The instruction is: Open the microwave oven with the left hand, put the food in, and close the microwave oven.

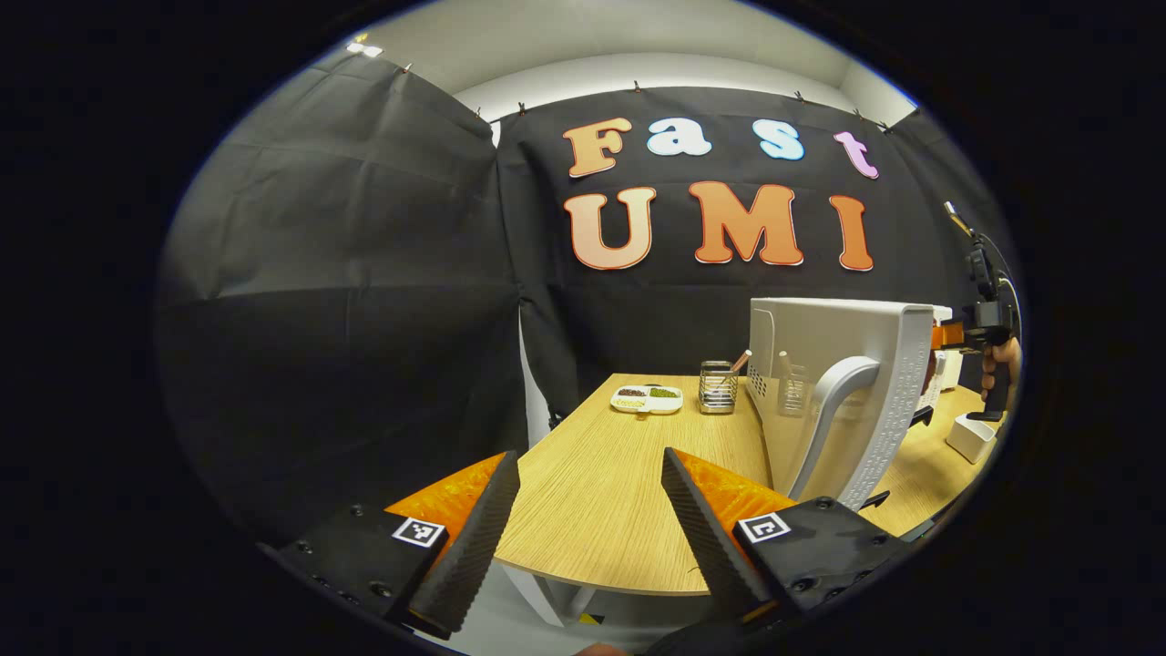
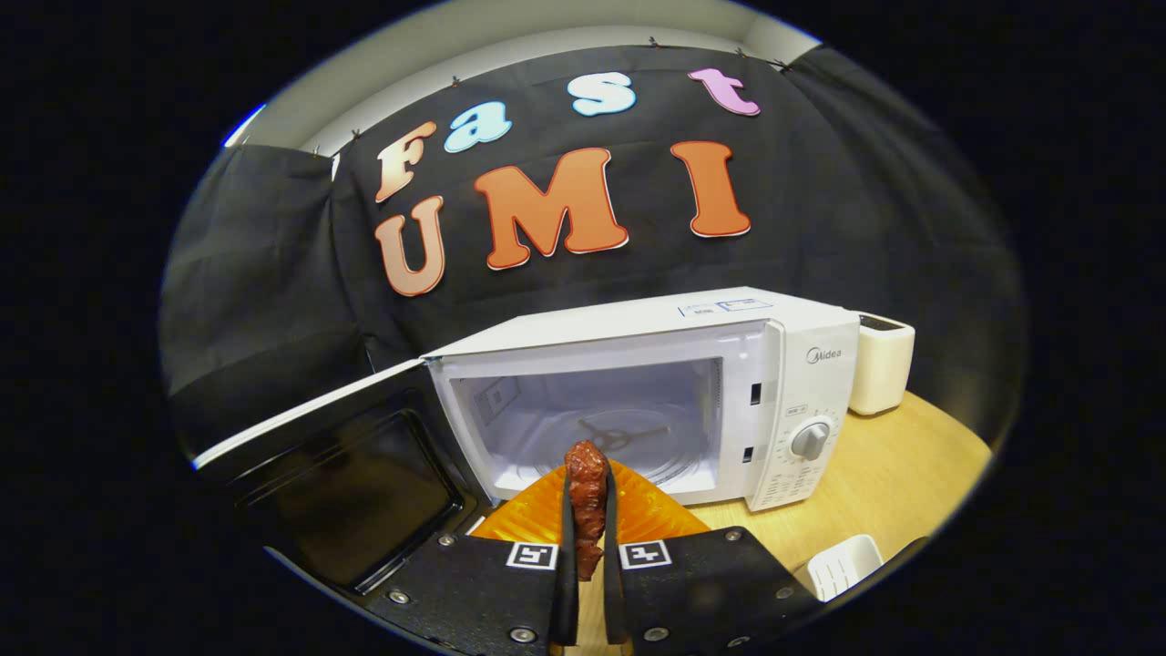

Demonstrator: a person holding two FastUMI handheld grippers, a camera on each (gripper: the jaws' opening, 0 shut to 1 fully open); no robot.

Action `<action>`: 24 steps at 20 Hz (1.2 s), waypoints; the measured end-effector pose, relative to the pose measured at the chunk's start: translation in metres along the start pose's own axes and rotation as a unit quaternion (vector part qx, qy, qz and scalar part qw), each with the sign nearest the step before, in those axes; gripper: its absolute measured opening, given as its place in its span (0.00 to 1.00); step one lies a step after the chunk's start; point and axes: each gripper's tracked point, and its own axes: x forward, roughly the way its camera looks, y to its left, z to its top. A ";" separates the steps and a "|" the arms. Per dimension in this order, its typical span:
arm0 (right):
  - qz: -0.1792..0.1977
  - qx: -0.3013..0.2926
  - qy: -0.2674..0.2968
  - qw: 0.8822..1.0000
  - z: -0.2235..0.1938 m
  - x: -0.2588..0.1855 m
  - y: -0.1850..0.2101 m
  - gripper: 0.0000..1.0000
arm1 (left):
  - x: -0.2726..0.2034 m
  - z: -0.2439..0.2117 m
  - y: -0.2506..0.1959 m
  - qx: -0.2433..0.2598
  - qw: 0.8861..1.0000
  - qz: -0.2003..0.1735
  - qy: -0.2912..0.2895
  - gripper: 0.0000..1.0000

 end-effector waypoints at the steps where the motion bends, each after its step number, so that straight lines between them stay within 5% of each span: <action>1: -0.002 0.016 -0.003 1.000 0.000 0.010 0.001 0.10 | 0.002 0.000 0.000 0.001 1.000 -0.001 0.000 1.00; 7: -0.019 0.117 -0.068 0.991 0.018 0.063 -0.007 0.10 | 0.013 -0.003 0.000 0.002 1.000 0.000 0.010 0.95; 12: -0.056 0.209 -0.118 0.969 0.007 0.101 -0.010 0.10 | 0.023 -0.009 0.008 -0.001 1.000 0.008 0.020 1.00; 24: -0.126 0.255 -0.140 0.948 -0.015 0.164 -0.042 0.11 | 0.025 -0.019 0.015 0.002 0.999 0.028 0.034 0.95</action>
